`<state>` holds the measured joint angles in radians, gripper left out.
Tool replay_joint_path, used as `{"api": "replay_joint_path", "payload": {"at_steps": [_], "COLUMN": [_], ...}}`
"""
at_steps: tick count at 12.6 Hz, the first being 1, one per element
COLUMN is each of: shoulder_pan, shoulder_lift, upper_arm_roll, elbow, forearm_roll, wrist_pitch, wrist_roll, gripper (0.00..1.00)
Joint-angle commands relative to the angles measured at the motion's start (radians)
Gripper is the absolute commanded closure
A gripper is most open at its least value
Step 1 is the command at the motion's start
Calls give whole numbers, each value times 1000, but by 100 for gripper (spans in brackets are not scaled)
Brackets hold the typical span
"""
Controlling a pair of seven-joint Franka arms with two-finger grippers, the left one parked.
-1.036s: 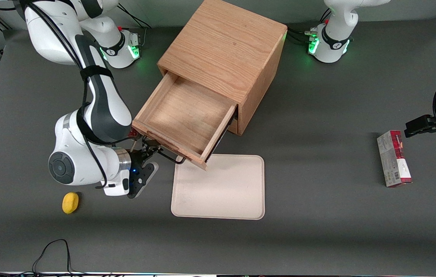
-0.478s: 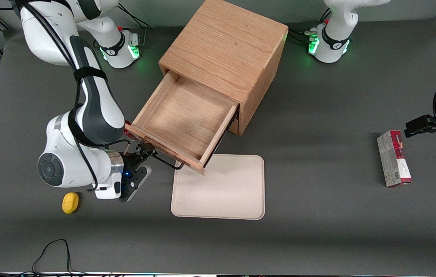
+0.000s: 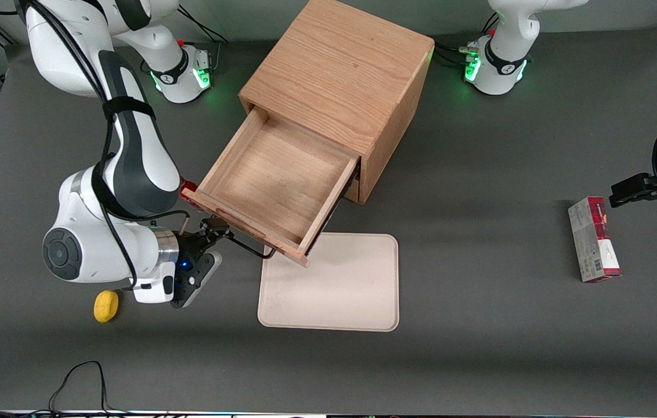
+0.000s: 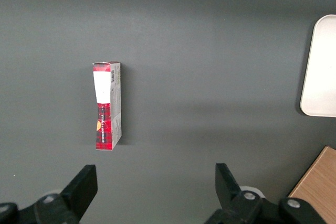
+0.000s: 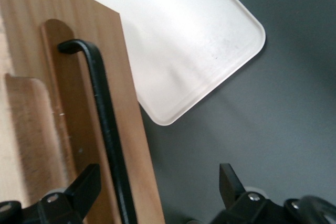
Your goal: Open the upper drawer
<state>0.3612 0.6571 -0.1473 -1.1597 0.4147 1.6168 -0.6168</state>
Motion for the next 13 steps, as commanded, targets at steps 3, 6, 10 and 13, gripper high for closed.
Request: {"api": "replay_joint_path", "payload": {"at_steps": [3,6,10,13], "shoulder_pan": [8,60,76,74], "shoulder_lift": [-19,-143,-390,-493], "upper_arm_roll": [6,5,-52,-133], "elbow": [80,-58,-320,-351], "forearm_roll": [-60,-268,-392,-393], "wrist_pitch": [-135,-167,-155,-216], "wrist_roll": [40,123,209,291], "gripper": [0,0,0,0]}}
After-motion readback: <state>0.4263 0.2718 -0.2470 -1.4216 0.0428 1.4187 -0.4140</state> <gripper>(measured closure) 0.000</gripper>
